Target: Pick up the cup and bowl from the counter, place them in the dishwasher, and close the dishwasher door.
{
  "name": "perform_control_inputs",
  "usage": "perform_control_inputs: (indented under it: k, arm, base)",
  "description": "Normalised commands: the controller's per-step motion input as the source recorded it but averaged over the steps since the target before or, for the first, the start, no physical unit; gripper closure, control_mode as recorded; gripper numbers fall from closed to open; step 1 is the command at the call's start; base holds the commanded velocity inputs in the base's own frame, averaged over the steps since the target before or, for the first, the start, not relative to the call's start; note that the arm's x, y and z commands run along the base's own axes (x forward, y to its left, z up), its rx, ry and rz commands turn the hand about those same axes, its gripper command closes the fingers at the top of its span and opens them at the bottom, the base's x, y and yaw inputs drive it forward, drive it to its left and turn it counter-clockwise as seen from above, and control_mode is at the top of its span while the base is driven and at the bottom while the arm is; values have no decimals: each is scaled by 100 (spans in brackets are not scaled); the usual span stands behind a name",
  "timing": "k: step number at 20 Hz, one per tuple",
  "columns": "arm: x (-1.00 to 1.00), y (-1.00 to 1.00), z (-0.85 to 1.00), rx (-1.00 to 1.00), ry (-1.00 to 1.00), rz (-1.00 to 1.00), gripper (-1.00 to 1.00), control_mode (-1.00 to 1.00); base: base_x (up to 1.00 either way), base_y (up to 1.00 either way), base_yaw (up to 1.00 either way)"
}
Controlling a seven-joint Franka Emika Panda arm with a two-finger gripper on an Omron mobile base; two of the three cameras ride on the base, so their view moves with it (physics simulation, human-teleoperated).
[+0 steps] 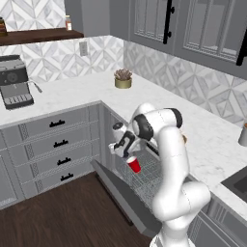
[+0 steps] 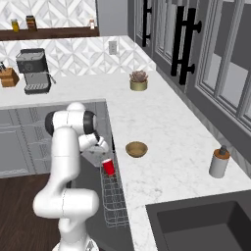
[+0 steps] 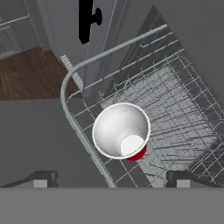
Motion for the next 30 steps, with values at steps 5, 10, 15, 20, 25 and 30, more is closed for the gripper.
perform_control_inputs:
  k: [5,10,15,20,25,30]
  arm:
    - [-100,-17,93,1,0,-2,-100,-100]
    - [-79,-6,100,0,1,0,-100,-100]
    - [-32,-23,100,0,13,0,-100,-100]
    - [-9,-51,99,0,24,1,-100,-100]
    - [0,-56,14,0,4,4,-100,-100]
    - [12,-67,0,0,2,9,-100,-100]
  base:
    - [0,0,0]
    - [0,0,0]
    - [0,0,0]
    - [0,0,0]
    - [0,0,0]
    - [0,0,0]
